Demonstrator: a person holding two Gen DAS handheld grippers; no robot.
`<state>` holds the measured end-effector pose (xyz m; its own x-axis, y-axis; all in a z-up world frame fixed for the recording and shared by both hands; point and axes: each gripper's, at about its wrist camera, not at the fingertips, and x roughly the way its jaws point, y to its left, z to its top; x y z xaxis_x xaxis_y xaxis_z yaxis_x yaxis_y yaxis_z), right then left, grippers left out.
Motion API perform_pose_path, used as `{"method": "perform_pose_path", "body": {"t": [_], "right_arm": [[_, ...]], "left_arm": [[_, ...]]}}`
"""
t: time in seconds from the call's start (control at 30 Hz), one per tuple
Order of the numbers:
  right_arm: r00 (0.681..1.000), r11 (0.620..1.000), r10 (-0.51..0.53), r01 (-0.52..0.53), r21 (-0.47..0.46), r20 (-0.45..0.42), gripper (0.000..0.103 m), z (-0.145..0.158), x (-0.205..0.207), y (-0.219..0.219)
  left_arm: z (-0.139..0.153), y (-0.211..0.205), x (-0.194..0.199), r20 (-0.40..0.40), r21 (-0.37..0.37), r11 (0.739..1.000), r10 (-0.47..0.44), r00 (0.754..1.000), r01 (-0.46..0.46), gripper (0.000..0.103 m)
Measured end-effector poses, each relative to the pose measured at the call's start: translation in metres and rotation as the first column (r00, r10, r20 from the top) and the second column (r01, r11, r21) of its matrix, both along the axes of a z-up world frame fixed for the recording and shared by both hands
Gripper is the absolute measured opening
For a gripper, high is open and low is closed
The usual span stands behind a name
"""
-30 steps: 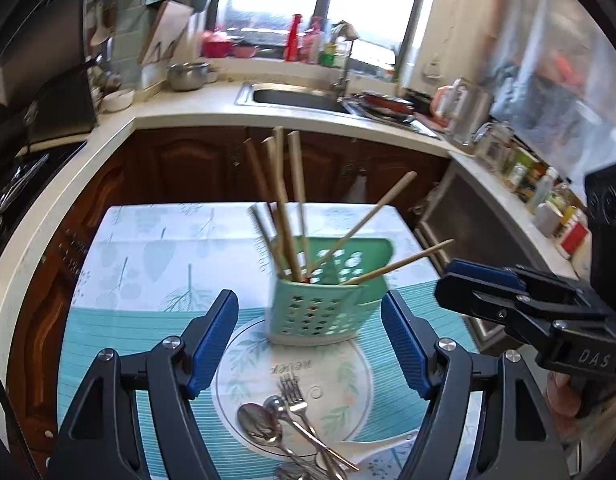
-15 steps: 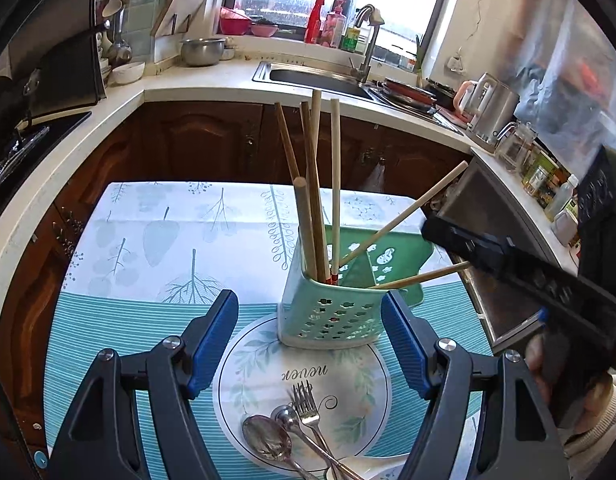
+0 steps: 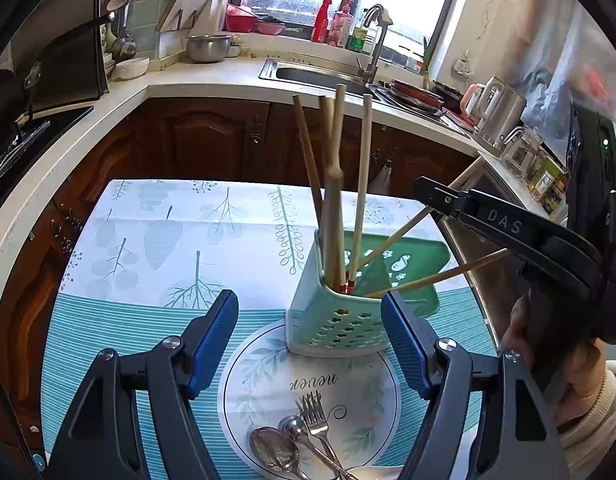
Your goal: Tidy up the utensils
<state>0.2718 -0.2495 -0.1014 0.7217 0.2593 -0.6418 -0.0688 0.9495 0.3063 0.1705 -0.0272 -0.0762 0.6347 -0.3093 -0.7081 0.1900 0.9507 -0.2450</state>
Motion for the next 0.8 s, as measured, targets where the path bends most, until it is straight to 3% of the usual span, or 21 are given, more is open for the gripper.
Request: {"method": "perform_pose_path", "body": {"t": [0.3, 0.53, 0.8], "right_arm": [[0.996, 0.983, 0.088, -0.091, -0.161, -0.025, 0.005, 0.038, 0.021, 0.042], [0.985, 0.913, 0.149, -0.172, -0.369, -0.09, 0.005, 0.062, 0.04, 0.105], [0.974, 0.944, 0.182, -0.211, -0.254, -0.132, 0.01, 0.067, 0.062, 0.139]], "left_arm": [[0.003, 0.004, 0.003, 0.015, -0.003, 1.0, -0.001, 1.0, 0.001, 0.072], [0.006, 0.009, 0.005, 0.023, -0.015, 1.0, 0.003, 1.0, -0.003, 0.072], [0.008, 0.015, 0.004, 0.029, -0.024, 1.0, 0.009, 1.0, -0.009, 0.072]]}}
